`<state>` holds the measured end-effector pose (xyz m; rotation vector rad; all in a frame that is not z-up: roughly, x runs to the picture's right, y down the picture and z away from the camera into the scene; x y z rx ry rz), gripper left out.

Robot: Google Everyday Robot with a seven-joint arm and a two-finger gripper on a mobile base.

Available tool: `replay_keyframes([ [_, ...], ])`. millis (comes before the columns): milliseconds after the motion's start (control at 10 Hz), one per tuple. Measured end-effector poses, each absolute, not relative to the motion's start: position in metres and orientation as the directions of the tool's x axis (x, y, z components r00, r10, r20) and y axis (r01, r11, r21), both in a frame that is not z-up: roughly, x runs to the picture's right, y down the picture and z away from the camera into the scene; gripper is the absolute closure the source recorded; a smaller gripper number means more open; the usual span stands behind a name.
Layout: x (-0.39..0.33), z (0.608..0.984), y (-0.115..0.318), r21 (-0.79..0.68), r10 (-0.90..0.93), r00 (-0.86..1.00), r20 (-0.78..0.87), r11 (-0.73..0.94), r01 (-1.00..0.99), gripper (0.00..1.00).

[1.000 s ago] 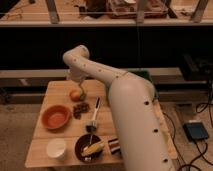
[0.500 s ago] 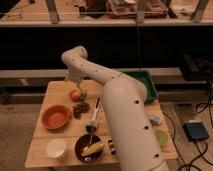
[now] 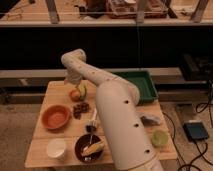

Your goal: Place apple in paper cup

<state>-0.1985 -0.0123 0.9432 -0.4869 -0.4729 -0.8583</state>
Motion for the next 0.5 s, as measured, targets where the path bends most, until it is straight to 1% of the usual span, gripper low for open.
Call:
replay_keyframes([
  [100,-0.1989,0.9477,-0.0113,-0.215,-0.587,0.568,0.577,0.562,0.799,0.21],
  [200,-0.2003,0.9508,-0.0095,-0.216,-0.581,0.568,0.583,0.563,0.798,0.25],
  [300,-0.2018,0.9526,-0.009,-0.216,-0.576,0.569,0.587,0.565,0.796,0.32],
  [400,-0.2036,0.9551,-0.0076,-0.217,-0.571,0.568,0.593,0.566,0.795,0.43],
  [500,-0.2041,0.957,-0.0065,-0.219,-0.566,0.568,0.598,0.567,0.794,0.48],
])
